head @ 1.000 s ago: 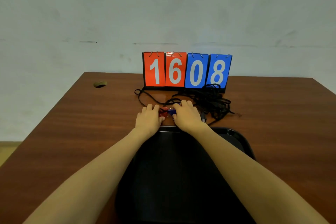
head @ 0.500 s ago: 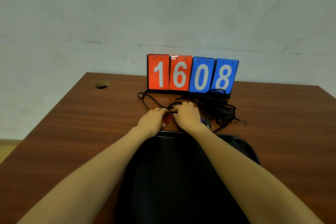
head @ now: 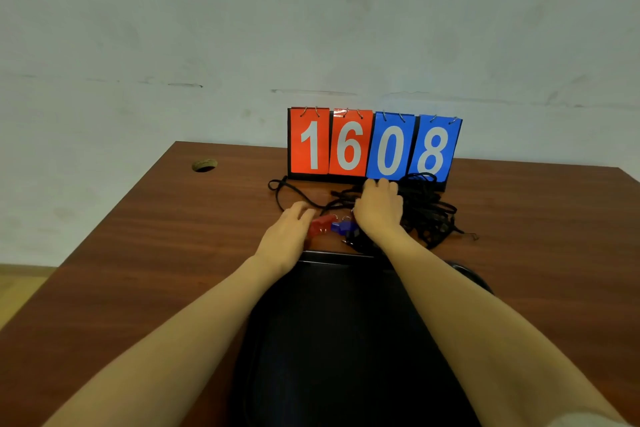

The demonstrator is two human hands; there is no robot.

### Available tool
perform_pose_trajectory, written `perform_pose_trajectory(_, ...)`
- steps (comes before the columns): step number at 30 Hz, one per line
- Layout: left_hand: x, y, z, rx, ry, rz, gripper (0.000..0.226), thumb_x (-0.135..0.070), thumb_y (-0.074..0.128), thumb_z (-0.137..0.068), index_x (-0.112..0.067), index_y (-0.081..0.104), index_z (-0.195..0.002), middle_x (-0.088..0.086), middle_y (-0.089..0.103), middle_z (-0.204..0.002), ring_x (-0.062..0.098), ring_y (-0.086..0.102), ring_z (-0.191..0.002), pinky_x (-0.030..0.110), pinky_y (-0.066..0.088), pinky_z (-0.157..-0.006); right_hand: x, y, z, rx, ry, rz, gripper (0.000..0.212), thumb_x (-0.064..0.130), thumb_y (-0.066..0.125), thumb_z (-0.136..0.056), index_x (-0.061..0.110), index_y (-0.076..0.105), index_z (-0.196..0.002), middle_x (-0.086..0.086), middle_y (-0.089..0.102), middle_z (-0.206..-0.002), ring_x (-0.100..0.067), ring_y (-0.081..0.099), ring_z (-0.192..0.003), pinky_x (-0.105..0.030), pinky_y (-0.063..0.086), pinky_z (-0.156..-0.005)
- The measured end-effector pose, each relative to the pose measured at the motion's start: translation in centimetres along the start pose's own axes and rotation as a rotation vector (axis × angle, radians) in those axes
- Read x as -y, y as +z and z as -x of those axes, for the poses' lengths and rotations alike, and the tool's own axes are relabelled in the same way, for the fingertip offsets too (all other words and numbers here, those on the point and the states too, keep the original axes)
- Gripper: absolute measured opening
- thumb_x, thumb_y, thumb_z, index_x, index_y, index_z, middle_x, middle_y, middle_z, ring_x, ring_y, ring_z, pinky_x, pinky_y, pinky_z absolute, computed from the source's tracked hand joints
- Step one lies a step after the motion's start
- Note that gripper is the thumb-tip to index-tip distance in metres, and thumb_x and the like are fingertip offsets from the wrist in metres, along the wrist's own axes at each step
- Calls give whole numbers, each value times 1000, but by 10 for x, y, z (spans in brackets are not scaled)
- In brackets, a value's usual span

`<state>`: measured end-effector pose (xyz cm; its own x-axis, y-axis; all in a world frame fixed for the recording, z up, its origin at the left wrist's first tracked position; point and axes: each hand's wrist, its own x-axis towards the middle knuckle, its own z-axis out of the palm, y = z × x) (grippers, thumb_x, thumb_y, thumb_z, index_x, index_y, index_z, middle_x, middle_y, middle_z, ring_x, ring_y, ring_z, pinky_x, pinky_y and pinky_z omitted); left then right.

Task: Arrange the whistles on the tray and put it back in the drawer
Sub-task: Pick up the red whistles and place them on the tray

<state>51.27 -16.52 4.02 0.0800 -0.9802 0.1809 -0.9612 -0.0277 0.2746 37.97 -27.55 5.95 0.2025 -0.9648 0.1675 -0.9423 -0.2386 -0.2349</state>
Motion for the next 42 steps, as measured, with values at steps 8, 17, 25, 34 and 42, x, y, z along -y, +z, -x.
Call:
perform_pose_trajectory(8,6,-5,9,-17,-96,-106,59,0,46,-87,-12,30,-142,10,47,-132,28,41,-119,36,40,-96,26,6,15,187,-554,43,37,16,48,-95,22,52,-132,-5,50,-132,-24,39,-124,-37,38,-103)
perform_pose_trajectory(17,6,-22,54,-73,-218,240,51,-13,48,-93,-26,35,-141,5,48,-118,24,53,-107,34,49,-90,33,3,36,87,-469,-91,30,21,55,-93,17,50,-123,-5,57,-122,-22,48,-115,-34,44,-93)
perform_pose_trajectory(25,-11,-28,88,-20,-326,402,49,-29,67,-85,-23,47,-129,1,49,-124,21,50,-117,33,43,-99,12,-39,93,63,-215,-552,33,30,57,-93,16,49,-122,5,46,-110,-6,46,-96,-21,40,-81)
perform_pose_trajectory(34,-32,-14,90,111,-305,128,63,-34,58,-91,-13,33,-145,9,43,-139,27,40,-129,37,39,-104,-25,-49,152,225,-129,-530,25,28,60,-91,20,55,-115,5,47,-105,-9,49,-90,-24,41,-80)
perform_pose_trajectory(42,-22,-16,108,69,-277,134,52,-30,57,-91,-15,43,-140,8,51,-135,26,44,-126,37,39,-105,-39,-60,166,267,-46,-699,12,20,55,-94,24,51,-105,7,52,-85,-18,58,-87,-34,50,-83)
